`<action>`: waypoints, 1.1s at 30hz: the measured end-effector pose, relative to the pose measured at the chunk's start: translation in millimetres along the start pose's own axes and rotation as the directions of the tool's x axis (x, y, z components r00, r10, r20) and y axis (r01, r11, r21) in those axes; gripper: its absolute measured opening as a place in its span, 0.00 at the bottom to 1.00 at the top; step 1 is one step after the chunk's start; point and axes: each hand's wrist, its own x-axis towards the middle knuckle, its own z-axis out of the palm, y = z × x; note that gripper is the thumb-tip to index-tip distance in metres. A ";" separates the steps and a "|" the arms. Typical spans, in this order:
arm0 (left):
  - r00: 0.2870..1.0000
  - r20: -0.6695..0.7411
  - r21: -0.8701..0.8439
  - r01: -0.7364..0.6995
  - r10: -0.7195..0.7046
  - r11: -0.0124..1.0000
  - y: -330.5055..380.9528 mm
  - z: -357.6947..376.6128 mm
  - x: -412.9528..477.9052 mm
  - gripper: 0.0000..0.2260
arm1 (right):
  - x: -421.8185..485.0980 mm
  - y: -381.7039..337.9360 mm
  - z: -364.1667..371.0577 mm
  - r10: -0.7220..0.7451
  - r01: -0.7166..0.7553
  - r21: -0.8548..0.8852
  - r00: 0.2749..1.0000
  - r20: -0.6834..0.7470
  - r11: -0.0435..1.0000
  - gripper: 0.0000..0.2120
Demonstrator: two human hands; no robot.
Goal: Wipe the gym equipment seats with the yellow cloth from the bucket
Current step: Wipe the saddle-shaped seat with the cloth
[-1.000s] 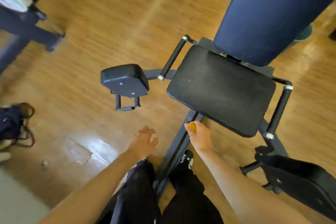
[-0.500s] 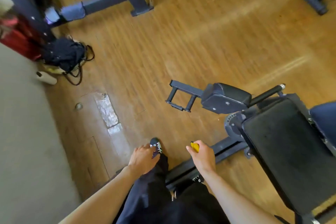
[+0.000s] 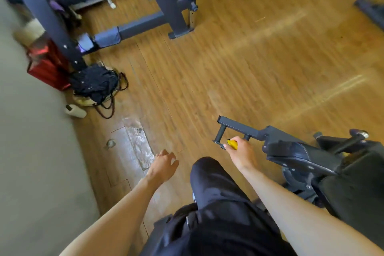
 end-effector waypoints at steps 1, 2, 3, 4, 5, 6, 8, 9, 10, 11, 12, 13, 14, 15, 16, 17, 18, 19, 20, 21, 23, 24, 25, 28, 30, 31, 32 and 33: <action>1.000 -0.001 0.007 -0.012 0.012 1.000 -3.4 -13.5 6.5 0.15 | 8.5 -6.3 0.6 0.005 -0.005 0.006 1.000 -0.003 1.000 0.13; 1.000 0.007 0.032 -0.021 0.021 0.999 -6.5 -28.7 13.8 0.15 | 16.3 -11.7 0.0 0.024 -0.024 0.014 1.000 -0.003 1.000 0.12; 0.999 0.014 0.075 -0.033 0.032 0.997 -9.4 -44.8 22.6 0.16 | 24.8 -15.4 -0.2 0.055 -0.055 0.031 0.998 0.000 0.998 0.12; 0.999 0.021 0.134 -0.046 0.043 0.990 -11.8 -62.6 32.7 0.16 | 34.2 -18.5 0.1 0.093 -0.093 0.050 0.996 0.002 0.994 0.12; 0.998 0.021 0.193 -0.060 0.057 0.979 -13.7 -80.8 44.4 0.17 | 44.7 -22.2 0.7 0.129 -0.129 0.070 0.992 0.003 0.989 0.12; 0.998 0.020 0.234 -0.064 0.061 0.970 -15.1 -98.5 56.9 0.17 | 57.2 -26.6 1.4 0.163 -0.163 0.096 0.987 0.002 0.982 0.12; 0.998 0.027 0.258 -0.066 0.061 0.964 -14.4 -134.6 83.1 0.17 | 87.9 -39.4 1.7 0.226 -0.221 0.159 0.974 -0.016 0.962 0.12; 0.998 0.038 0.245 -0.066 0.058 0.967 -12.6 -150.9 96.5 0.17 | 102.7 -47.1 0.3 0.258 -0.250 0.194 0.966 -0.017 0.949 0.12; 0.998 0.044 0.226 -0.061 0.052 0.972 -8.6 -166.9 110.0 0.16 | 117.3 -55.1 -2.3 0.287 -0.275 0.241 0.958 -0.012 0.931 0.11; 0.998 0.037 0.202 -0.056 0.050 0.978 -5.0 -181.2 122.8 0.15 | 132.6 -61.0 -2.9 0.299 -0.286 0.290 0.954 0.000 0.913 0.10; 0.999 0.023 0.181 -0.051 0.048 0.982 -3.5 -195.1 135.5 0.14 | 146.1 -66.1 -3.3 0.300 -0.289 0.324 0.954 0.018 0.901 0.09; 0.999 0.007 0.171 -0.053 0.052 0.984 -2.4 -209.4 147.7 0.13 | 157.0 -70.9 -4.5 0.298 -0.290 0.349 0.954 0.032 0.891 0.08; 0.998 0.001 0.184 -0.062 0.062 0.981 -1.0 -223.8 159.6 0.12 | 166.1 -74.0 -6.2 0.297 -0.291 0.367 0.954 0.042 0.883 0.08; 0.997 -0.003 0.216 -0.076 0.079 0.973 0.5 -238.0 171.6 0.12 | 174.1 -75.3 -7.8 0.307 -0.301 0.376 0.951 0.046 0.876 0.08; 0.996 -0.011 0.243 -0.087 0.092 0.966 2.7 -252.5 183.0 0.12 | 180.3 -76.7 -11.1 0.331 -0.323 0.388 0.942 0.047 0.863 0.08; 0.995 -0.021 0.244 -0.090 0.098 0.966 7.0 -267.0 193.9 0.12 | 185.0 -79.0 -16.2 0.363 -0.351 0.405 0.931 0.050 0.844 0.08; 0.995 -0.034 0.235 -0.085 0.095 0.968 13.0 -281.1 204.8 0.12 | 190.5 -80.3 -20.8 0.384 -0.364 0.426 0.922 0.043 0.828 0.07; 0.995 -0.043 0.236 -0.079 0.092 0.969 20.9 -294.2 217.6 0.12 | 197.0 -81.7 -26.2 0.400 -0.372 0.440 0.916 0.030 0.818 0.07; 0.995 -0.041 0.243 -0.081 0.093 0.967 30.0 -307.0 232.4 0.11 | 204.7 -82.9 -32.2 0.415 -0.379 0.456 0.910 0.022 0.806 0.06; 0.995 -0.030 0.254 -0.084 0.095 0.963 38.8 -318.5 249.1 0.11 | 213.3 -82.6 -37.3 0.440 -0.397 0.478 0.898 0.025 0.783 0.06; 0.995 0.013 0.273 -0.100 0.101 0.957 60.8 -339.1 285.8 0.11 | 230.5 -80.7 -47.9 0.501 -0.443 0.525 0.865 0.038 0.726 0.06; 0.993 0.046 0.283 -0.115 0.106 0.952 74.4 -347.1 304.0 0.10 | 239.6 -78.5 -52.1 0.525 -0.455 0.549 0.851 0.034 0.702 0.07; 0.991 0.078 0.282 -0.129 0.111 0.951 90.0 -354.2 323.4 0.10 | 248.7 -77.5 -58.4 0.546 -0.460 0.568 0.837 0.022 0.683 0.07; 0.974 0.142 0.272 -0.210 0.177 0.939 151.9 -373.7 381.2 0.06 | 283.1 -71.1 -82.6 0.605 -0.491 0.619 0.795 0.031 0.613 0.12; 0.955 0.179 0.264 -0.279 0.237 0.923 202.2 -385.9 421.1 0.07 | 310.6 -63.1 -101.0 0.657 -0.523 0.640 0.753 0.038 0.563 0.13; 0.942 0.199 0.272 -0.318 0.270 0.908 230.4 -393.4 441.4 0.08 | 323.8 -60.6 -112.0 0.697 -0.542 0.656 0.716 0.034 0.525 0.13; 0.926 0.225 0.283 -0.361 0.304 0.889 259.6 -399.5 459.9 0.10 | 334.1 -60.5 -125.8 0.735 -0.552 0.680 0.677 0.028 0.483 0.14; 0.908 0.252 0.293 -0.402 0.335 0.867 289.0 -403.2 476.8 0.11 | 343.2 -60.0 -138.2 0.770 -0.558 0.702 0.638 0.022 0.442 0.15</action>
